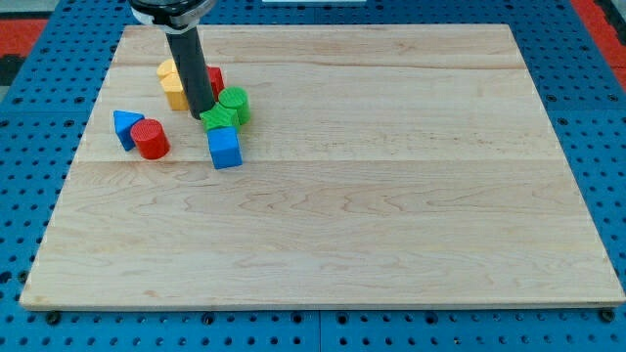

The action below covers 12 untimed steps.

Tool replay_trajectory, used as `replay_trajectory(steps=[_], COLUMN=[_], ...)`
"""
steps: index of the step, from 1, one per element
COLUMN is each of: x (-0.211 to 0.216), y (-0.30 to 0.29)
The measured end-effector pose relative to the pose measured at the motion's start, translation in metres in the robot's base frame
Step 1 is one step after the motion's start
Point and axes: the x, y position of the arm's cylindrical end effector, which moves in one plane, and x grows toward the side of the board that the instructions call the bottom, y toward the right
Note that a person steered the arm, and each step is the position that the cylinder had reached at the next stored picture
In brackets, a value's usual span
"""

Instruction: Move the green star towards the up

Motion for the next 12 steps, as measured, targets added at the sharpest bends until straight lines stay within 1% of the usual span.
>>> replay_trajectory(steps=[1, 2, 3, 4, 5, 6, 7, 8, 9, 10, 11, 12], x=[0.048, 0.055, 0.082, 0.128, 0.116, 0.053, 0.017, 0.016, -0.002, 0.02, 0.011, -0.027], y=[0.054, 0.089, 0.131, 0.146, 0.07, 0.062, 0.088, 0.165, 0.153, 0.142, 0.087, 0.087])
